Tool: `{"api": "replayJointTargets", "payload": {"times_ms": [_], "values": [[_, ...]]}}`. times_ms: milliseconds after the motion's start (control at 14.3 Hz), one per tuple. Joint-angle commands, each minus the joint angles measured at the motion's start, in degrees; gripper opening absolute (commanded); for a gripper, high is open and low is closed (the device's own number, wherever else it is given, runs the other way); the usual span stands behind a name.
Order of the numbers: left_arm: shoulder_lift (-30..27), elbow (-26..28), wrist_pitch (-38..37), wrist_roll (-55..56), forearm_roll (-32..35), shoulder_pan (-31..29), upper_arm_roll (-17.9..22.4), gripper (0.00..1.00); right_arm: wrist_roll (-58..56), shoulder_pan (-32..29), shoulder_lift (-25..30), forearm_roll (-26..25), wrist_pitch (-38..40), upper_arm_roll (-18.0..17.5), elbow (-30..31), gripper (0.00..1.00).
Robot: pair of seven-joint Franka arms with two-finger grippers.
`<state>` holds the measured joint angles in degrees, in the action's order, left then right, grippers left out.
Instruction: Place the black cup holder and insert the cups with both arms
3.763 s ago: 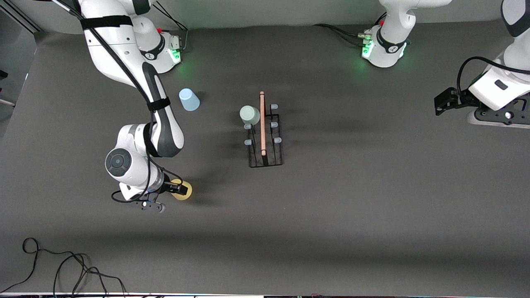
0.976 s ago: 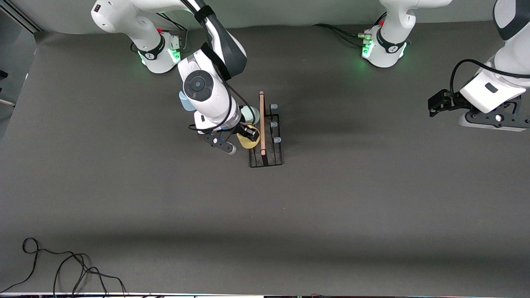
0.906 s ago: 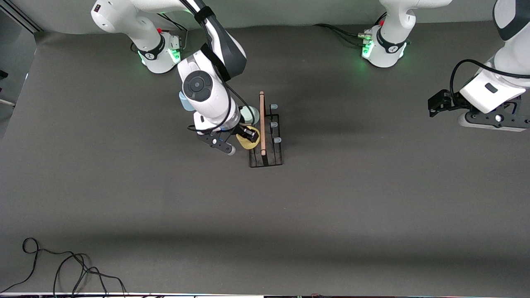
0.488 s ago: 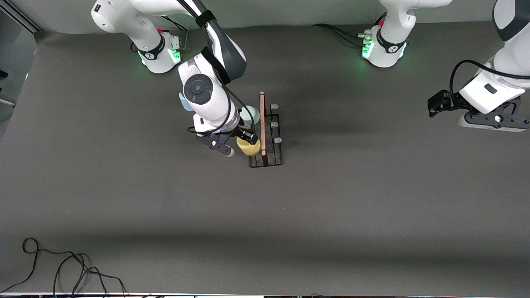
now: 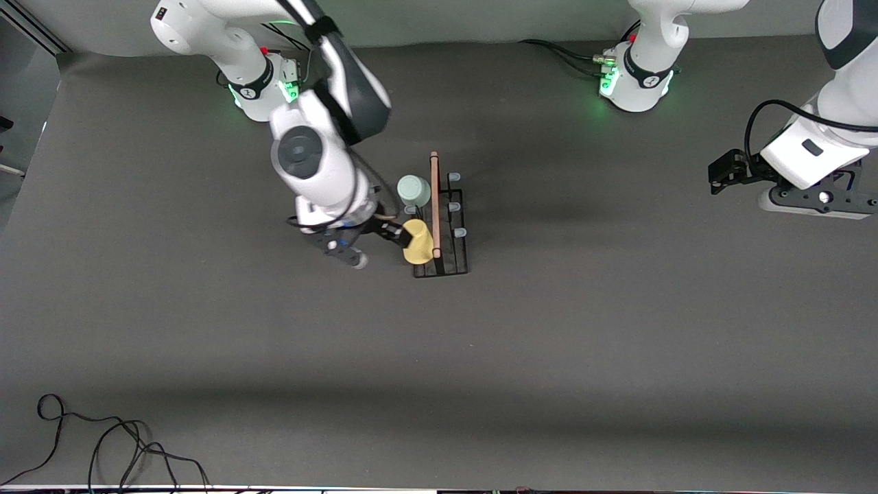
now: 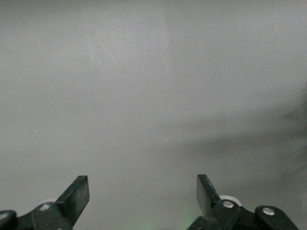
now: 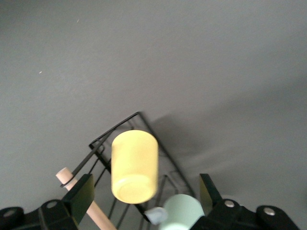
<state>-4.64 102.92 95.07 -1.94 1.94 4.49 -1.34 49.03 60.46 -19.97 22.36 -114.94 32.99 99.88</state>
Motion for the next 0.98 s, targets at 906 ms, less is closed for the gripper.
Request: {"api": "replayJointTargets", "payload": {"times_ms": [906], "values": [[-2.0, -0.6, 3.2, -0.2, 0.5, -1.1, 1.0, 1.00, -46.2, -0.1, 12.1, -12.4, 34.0, 30.6, -15.1, 1.00]]}}
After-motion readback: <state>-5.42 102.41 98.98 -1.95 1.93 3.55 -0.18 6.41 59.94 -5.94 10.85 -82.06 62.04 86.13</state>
